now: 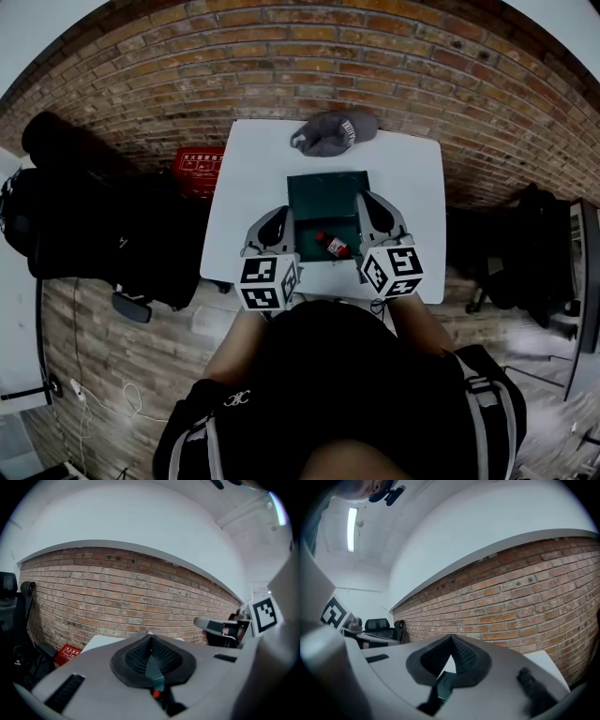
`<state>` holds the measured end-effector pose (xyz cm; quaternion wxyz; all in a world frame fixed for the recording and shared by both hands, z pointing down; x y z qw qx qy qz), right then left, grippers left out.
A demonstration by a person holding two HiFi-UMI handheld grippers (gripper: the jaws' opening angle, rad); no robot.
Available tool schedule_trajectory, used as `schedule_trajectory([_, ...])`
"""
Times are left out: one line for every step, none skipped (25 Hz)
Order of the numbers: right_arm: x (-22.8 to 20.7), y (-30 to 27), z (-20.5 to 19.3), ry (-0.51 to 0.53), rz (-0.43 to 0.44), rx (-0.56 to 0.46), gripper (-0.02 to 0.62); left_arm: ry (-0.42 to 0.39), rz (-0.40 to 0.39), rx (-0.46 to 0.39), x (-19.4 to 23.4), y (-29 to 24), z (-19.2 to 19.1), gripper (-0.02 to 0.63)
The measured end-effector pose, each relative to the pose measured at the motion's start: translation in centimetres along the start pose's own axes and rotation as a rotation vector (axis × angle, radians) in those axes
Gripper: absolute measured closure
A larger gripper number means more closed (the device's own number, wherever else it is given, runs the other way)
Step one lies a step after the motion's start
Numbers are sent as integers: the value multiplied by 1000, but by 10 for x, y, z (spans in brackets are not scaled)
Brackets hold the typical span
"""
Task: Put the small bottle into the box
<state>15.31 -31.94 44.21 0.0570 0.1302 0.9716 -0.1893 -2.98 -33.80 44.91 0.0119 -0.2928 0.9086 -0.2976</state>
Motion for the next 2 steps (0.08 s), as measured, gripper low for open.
schedule_trajectory([-1,0,0,2,-11,1,566,-2,-2,1,0,-1,0,594])
schedule_trajectory([-2,-1,-1,5,-22,1,566,-4,-3,2,0,-1,0,594])
Point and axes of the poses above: the fingertips, and each gripper's own axes: y backward along the fingers, x to its left, z out of its top, the point moved 5 cm from there along y, backward along the fingers, and after that the axes turned 15 degrees about x, right-handed, at the moved point
